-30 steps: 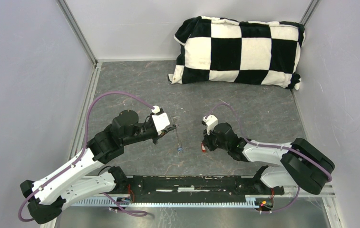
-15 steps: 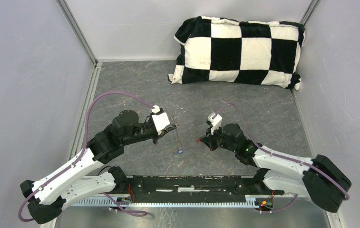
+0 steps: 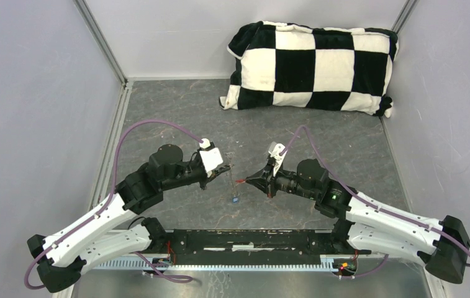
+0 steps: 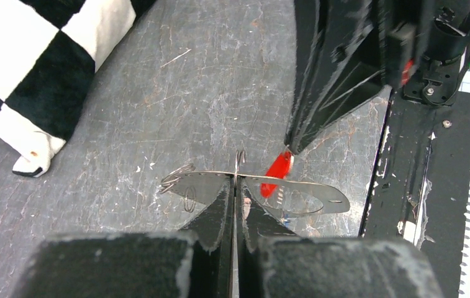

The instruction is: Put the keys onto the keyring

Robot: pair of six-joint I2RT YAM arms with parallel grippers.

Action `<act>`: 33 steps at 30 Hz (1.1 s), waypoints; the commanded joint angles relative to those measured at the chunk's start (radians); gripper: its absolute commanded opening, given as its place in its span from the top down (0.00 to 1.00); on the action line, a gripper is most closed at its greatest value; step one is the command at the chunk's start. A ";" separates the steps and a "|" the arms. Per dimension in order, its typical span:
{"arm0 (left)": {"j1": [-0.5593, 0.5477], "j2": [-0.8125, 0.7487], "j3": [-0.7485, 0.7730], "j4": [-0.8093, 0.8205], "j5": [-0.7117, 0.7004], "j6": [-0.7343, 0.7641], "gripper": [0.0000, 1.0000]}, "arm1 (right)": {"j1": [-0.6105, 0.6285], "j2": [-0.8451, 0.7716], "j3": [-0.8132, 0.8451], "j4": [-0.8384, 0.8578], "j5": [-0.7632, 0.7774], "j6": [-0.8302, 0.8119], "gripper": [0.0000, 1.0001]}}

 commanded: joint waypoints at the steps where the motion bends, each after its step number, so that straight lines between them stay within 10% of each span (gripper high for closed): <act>1: 0.004 -0.001 0.003 0.033 -0.005 -0.040 0.98 | 0.067 0.022 0.115 -0.012 0.050 -0.016 1.00; 33: 0.004 0.002 0.014 0.021 -0.003 -0.037 0.98 | 0.162 0.126 0.313 0.018 0.164 -0.081 1.00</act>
